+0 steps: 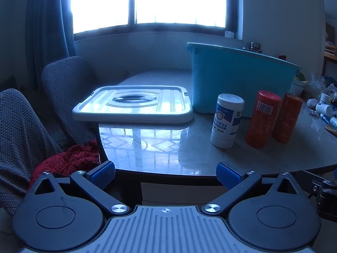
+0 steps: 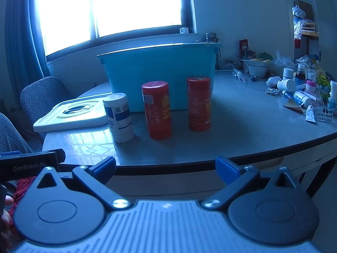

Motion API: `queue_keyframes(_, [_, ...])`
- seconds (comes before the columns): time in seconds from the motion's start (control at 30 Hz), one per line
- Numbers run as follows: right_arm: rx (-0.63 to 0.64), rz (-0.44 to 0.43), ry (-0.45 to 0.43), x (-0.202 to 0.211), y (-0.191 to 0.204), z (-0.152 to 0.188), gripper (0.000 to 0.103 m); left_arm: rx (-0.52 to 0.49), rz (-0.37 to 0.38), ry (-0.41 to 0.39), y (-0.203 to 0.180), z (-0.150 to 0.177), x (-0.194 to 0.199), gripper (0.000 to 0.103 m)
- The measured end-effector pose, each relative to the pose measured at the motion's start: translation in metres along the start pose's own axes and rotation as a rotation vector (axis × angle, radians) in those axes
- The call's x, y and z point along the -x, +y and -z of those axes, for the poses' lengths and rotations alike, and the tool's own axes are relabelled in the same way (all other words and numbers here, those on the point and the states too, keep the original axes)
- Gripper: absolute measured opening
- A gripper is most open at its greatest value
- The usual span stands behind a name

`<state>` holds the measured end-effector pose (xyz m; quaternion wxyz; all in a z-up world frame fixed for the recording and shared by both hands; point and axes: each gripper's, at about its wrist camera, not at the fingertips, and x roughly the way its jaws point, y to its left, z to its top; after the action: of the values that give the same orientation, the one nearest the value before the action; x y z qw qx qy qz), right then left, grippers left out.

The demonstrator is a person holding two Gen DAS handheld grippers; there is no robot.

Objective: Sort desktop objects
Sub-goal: 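Move left gripper to white canister while right gripper moves to a red can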

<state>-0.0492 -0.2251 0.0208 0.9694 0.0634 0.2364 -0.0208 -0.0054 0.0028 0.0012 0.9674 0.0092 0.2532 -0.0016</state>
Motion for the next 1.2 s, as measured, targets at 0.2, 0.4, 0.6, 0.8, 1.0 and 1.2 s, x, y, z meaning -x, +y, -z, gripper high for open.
queue_keyframes(0.2, [0.007, -0.003, -0.019, 0.0, 0.001, -0.001, 0.101, -0.005, -0.014, -0.014, -0.009, 0.001, 0.007, 0.103])
queue_keyframes(0.4, [0.013, 0.003, -0.052, 0.012, -0.015, 0.001, 0.101, -0.001, -0.013, -0.018, -0.014, 0.0, 0.01, 0.103])
queue_keyframes(0.6, [0.017, 0.005, -0.068, 0.022, -0.026, 0.0, 0.101, 0.017, -0.007, -0.036, -0.022, -0.002, 0.016, 0.103])
queue_keyframes(0.8, [0.02, 0.016, -0.062, 0.018, -0.034, -0.002, 0.101, 0.013, -0.001, -0.03, -0.032, 0.0, 0.016, 0.103])
queue_keyframes(1.0, [0.016, 0.013, -0.058, 0.011, -0.036, -0.005, 0.1, 0.011, 0.01, -0.032, -0.037, 0.002, 0.013, 0.103])
queue_keyframes(1.2, [0.014, 0.022, -0.056, 0.002, -0.04, -0.007, 0.099, 0.005, 0.015, -0.038, -0.04, -0.002, 0.004, 0.103])
